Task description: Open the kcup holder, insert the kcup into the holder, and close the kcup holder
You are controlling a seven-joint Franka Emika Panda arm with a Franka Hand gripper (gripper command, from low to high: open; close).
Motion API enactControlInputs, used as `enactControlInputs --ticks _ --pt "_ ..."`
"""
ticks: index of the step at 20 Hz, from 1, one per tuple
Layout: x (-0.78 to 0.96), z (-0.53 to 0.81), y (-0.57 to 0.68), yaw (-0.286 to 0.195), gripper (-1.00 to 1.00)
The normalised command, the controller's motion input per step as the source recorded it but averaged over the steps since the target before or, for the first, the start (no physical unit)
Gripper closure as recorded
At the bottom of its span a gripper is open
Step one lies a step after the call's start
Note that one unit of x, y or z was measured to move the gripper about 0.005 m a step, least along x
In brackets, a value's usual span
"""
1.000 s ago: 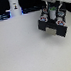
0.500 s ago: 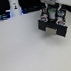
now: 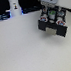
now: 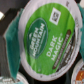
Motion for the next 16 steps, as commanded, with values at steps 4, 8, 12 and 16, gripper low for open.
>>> enactControlInputs --ticks 4,8,12,16 --pt "0.14 0.10 0.10 0.060 -1.00" --pt "0.17 0.35 -0.02 0.075 -1.00" --pt "0.18 0.50 -0.15 0.098 -1.00" --pt "0.29 0.47 -0.32 0.080 -1.00"
